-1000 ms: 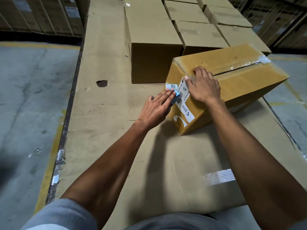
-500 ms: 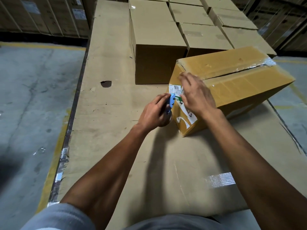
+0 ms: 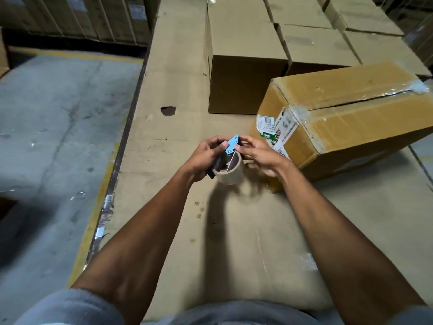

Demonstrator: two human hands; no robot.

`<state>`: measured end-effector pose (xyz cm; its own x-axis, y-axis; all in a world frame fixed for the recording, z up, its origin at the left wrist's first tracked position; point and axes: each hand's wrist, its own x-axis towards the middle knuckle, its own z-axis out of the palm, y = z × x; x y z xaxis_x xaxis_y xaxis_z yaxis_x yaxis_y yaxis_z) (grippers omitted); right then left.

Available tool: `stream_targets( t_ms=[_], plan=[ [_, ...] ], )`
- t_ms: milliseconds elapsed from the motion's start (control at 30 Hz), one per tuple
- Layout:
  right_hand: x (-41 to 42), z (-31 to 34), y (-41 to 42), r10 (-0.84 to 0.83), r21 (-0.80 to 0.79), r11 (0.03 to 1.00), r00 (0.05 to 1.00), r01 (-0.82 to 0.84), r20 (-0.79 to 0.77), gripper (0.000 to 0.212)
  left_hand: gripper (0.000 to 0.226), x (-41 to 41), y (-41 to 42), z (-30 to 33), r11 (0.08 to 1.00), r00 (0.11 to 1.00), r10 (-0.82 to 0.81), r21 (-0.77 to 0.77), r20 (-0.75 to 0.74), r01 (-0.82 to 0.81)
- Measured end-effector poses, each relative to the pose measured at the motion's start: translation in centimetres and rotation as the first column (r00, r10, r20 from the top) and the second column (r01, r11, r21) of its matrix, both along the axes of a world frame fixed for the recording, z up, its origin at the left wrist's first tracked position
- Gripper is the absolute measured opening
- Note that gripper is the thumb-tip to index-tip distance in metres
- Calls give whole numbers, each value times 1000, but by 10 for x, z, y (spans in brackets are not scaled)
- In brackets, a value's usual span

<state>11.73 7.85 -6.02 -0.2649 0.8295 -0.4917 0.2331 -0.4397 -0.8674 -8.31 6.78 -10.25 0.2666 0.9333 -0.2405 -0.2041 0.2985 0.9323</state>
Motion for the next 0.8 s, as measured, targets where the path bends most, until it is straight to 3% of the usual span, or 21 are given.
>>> stream_targets(
  t_ms=[100,200,267,367,500,600,800],
  plan=[
    [-11,-15,0,-115,-58,992,989,110,-91,38,22,-5,0,-7,999,999,22,-41,-27,-24],
    [-21,-28,2,-200,-85,977,978,195,-61,28,32,-11,2,-8,995,997,40,-85,-71,-46],
    [-26,-35,2,-268,-114,958,963,262,-41,17,49,-16,3,-6,1000,979,8,-20,-205,-12],
    [-33,-47,3,-334,-159,931,943,328,-12,20,66,-25,3,-8,985,880,-55,116,-473,124],
    [-42,-68,4,-391,-198,898,919,393,52,28,89,-29,3,-20,893,677,-73,253,-733,371],
    [-46,-74,2,-377,-199,901,923,386,83,13,75,-30,6,-30,846,607,-36,299,-794,442],
    [-36,-93,7,-229,-153,948,933,278,278,22,66,-45,12,-48,843,508,-64,226,-859,488]
  ],
)
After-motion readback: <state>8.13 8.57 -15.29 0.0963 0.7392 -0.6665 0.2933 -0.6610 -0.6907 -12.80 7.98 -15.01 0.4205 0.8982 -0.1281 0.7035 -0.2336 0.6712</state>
